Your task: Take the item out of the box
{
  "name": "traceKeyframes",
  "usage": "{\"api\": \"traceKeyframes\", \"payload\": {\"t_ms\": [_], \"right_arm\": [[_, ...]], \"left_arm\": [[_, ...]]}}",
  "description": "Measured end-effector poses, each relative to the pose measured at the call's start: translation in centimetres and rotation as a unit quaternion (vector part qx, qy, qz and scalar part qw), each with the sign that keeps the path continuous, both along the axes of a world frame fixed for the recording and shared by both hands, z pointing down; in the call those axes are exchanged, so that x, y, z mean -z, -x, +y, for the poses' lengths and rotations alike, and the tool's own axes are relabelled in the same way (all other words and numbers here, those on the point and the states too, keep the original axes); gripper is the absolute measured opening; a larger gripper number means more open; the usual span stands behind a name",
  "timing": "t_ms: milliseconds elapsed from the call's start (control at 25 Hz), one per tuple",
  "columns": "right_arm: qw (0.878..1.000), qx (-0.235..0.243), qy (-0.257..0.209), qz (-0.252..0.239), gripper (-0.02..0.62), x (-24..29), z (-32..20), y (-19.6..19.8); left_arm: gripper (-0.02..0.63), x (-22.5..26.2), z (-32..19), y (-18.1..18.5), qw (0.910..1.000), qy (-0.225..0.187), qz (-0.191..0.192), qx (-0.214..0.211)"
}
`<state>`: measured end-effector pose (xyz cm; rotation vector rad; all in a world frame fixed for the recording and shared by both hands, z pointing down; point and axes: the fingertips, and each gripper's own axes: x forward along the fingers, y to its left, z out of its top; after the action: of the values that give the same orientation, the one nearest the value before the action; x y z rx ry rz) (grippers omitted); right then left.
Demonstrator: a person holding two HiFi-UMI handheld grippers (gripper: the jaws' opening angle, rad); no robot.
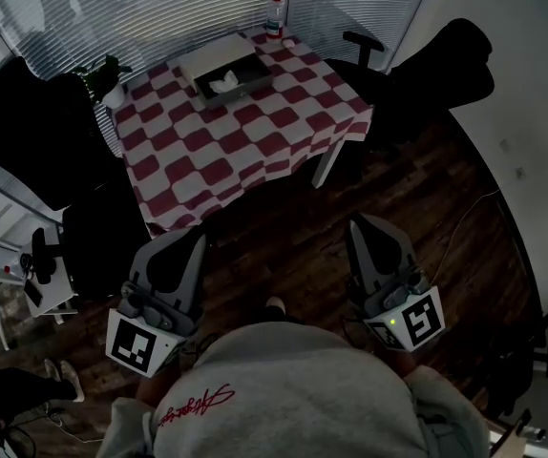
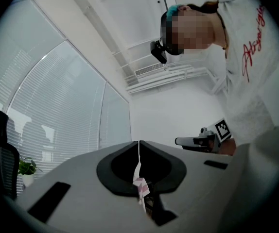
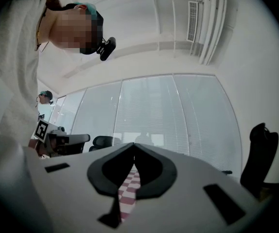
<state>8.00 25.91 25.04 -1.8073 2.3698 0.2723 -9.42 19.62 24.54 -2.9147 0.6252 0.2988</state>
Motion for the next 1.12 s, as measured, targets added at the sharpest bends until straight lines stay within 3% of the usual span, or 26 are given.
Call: {"api": "traceKeyframes", "payload": {"t_ms": [600, 1120], "right_arm": [[0.999, 0.034, 0.010, -0.003, 0.011, -0.9, -2.5, -3.4], [0.999, 0.046, 0.016, -0.010, 0.011, -1.6, -3.0, -3.7]], "left_arm": [[0.018, -0.2, -1.4, -3.3, 0.9995, -0.002, 0.003, 0.032], [0.018, -0.5, -1.2, -3.4, 0.9990, 0.002, 0.003, 0.044]]}}
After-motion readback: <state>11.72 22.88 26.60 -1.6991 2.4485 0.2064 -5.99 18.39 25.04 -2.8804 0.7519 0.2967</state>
